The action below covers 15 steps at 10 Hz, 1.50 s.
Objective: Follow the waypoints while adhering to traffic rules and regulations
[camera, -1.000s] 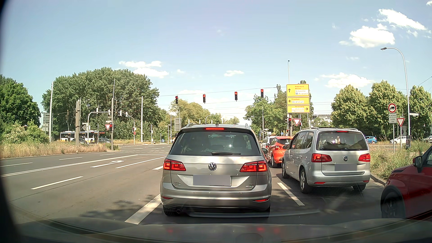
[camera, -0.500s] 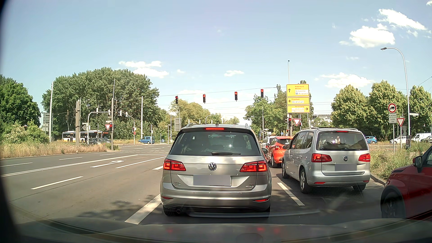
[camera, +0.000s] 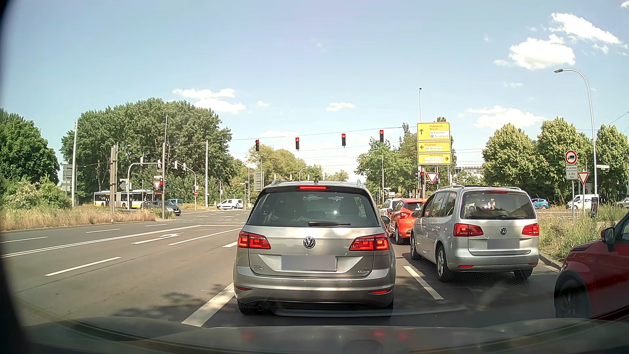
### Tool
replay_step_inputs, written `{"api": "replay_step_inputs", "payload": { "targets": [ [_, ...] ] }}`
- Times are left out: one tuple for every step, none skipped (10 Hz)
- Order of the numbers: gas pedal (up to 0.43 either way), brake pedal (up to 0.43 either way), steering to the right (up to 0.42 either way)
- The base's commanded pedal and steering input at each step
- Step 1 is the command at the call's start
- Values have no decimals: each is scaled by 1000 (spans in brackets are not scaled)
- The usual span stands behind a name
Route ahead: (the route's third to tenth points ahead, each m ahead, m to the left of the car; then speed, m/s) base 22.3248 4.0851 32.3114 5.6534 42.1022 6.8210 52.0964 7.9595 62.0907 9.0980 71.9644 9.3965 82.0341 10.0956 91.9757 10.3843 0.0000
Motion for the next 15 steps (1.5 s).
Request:
{"api": "replay_step_inputs", "payload": {
  "targets": [
    [0, 323, 3],
    [0, 323, 3],
    [0, 323, 3],
    [0, 323, 3],
    [0, 323, 3],
    [0, 323, 3],
    [0, 323, 3],
    [0, 323, 3],
    [0, 323, 3],
    [0, 323, 3],
    [0, 323, 3],
    [0, 323, 3],
    [0, 323, 3],
    [0, 323, 3],
    [0, 323, 3]
  ]
}}
